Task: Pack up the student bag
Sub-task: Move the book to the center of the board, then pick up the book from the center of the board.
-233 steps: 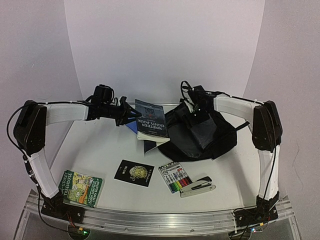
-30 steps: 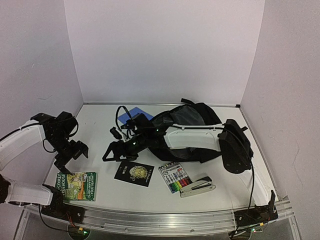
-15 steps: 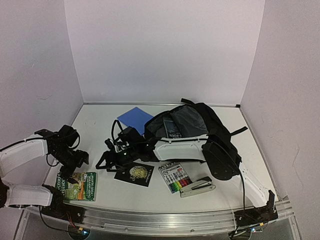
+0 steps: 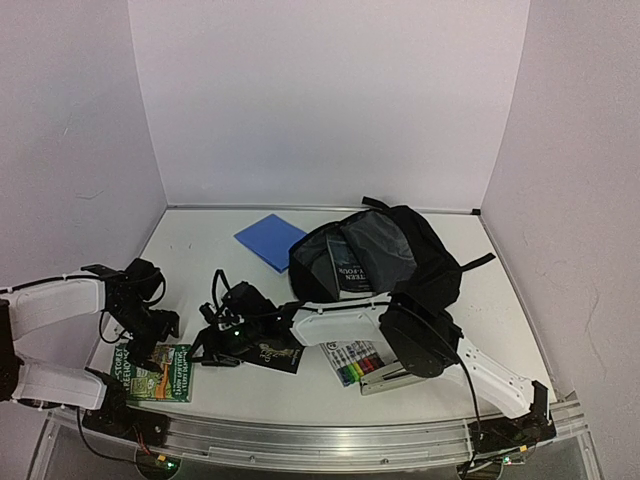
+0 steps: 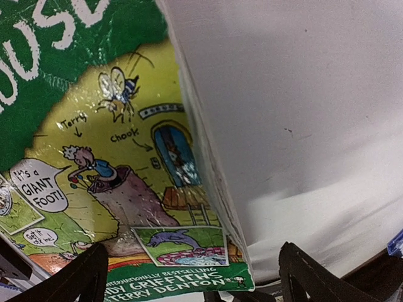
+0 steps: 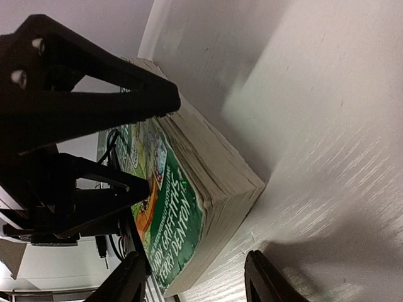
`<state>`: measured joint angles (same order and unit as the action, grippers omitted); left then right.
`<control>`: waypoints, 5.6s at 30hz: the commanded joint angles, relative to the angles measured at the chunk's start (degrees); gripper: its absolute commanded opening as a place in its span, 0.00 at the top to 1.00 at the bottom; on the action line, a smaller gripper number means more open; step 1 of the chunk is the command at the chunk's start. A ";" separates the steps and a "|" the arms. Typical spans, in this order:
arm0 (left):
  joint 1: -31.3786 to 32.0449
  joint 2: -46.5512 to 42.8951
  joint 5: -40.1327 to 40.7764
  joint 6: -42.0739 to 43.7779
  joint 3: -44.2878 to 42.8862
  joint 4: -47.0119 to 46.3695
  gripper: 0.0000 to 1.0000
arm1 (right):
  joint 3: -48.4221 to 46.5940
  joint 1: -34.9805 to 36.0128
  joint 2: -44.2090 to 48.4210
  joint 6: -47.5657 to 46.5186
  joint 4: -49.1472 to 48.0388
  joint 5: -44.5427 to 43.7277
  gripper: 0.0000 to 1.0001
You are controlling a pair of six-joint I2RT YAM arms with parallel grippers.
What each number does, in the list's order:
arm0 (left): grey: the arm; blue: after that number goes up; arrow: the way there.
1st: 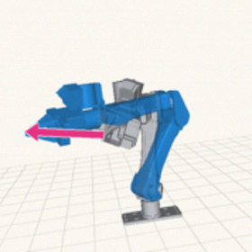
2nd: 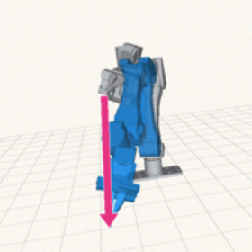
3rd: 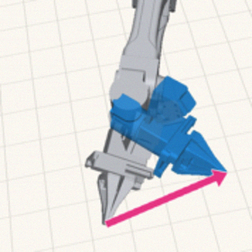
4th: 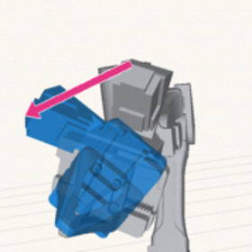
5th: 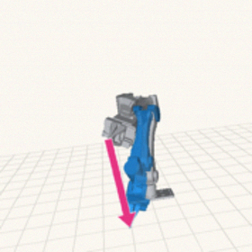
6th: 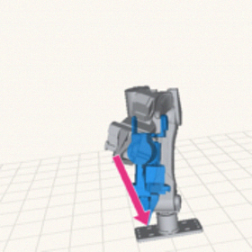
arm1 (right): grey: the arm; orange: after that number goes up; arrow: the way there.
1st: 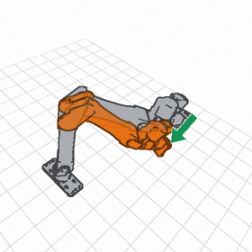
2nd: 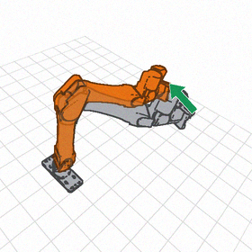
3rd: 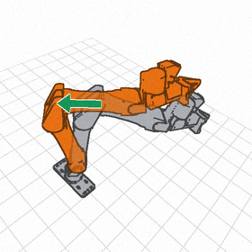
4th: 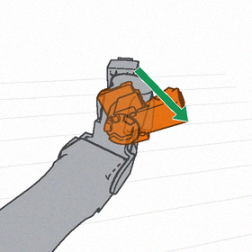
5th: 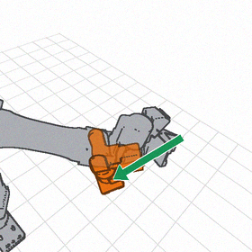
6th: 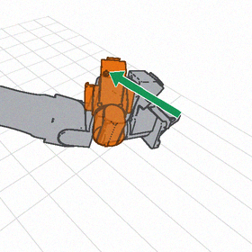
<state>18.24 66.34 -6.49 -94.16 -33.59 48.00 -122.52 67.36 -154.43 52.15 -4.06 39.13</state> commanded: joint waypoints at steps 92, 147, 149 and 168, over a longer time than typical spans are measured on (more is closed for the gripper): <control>-6.86 1.70 -8.04 9.54 4.35 -25.77 0.01 | -10.66 -13.45 2.67 -37.13 17.12 -10.48 0.18; -5.42 8.75 -21.80 31.98 -12.87 -46.06 1.00 | -4.85 -16.47 10.28 -30.06 16.98 -1.92 0.50; -5.41 9.11 -22.63 33.17 -17.23 -42.78 1.00 | -3.83 -18.20 13.91 -30.92 18.55 -4.72 0.38; -2.75 28.33 -44.31 40.47 -44.67 -42.84 1.00 | 12.81 -29.12 29.21 -49.42 35.71 -45.10 0.26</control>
<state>14.28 90.35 -42.84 -56.54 -72.02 9.09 -111.68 38.49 -125.05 7.62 28.89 3.95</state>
